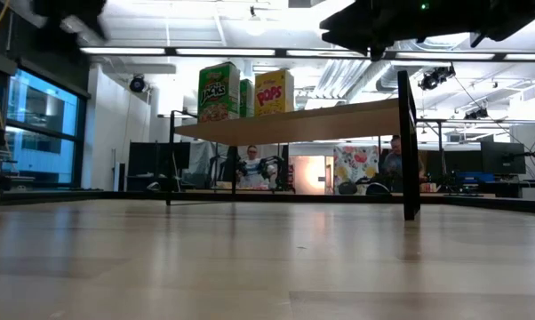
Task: Stack cereal on shelf
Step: Put the yellow cereal box on the shelf aligned with the other yellow cereal box
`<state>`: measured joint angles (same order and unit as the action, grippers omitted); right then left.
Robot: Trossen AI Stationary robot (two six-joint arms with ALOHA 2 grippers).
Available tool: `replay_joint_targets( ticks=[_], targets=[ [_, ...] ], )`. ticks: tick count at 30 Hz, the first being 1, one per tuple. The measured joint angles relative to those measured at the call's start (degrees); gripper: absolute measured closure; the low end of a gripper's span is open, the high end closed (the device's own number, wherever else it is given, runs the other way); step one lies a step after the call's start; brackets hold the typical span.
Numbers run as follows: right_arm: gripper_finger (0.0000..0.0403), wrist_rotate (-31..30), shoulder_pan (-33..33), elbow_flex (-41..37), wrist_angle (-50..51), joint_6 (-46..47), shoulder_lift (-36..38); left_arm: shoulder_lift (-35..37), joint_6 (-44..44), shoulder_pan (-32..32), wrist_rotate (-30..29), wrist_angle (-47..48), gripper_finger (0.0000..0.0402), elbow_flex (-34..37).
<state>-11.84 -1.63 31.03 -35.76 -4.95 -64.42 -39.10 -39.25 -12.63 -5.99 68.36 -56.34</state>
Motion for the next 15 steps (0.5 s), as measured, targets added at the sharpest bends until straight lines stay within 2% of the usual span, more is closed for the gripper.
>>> replay_joint_targets(
  ticks=[3, 5, 9, 15],
  targets=[
    [0.0194, 0.0, 0.0, 0.0, 0.26, 0.0, -0.02, -0.2, -11.26, 5.61, -2.88, 10.78, 0.0107, 0.06],
    [0.0194, 0.0, 0.0, 0.0, 0.43, -0.02, -0.02, -0.75, -17.46, 9.46, -4.35, 14.52, 0.0107, 0.53],
    [0.0194, 0.0, 0.0, 0.02, 0.43, -0.07, -0.02, -2.29, -24.41, 16.22, -5.03, 14.0, 0.0107, 2.01],
    [0.0194, 0.0, 0.0, 0.02, 0.9, -1.08, -0.02, -8.66, -31.89, 26.36, -4.81, 13.76, 0.0107, 3.5]
  ],
)
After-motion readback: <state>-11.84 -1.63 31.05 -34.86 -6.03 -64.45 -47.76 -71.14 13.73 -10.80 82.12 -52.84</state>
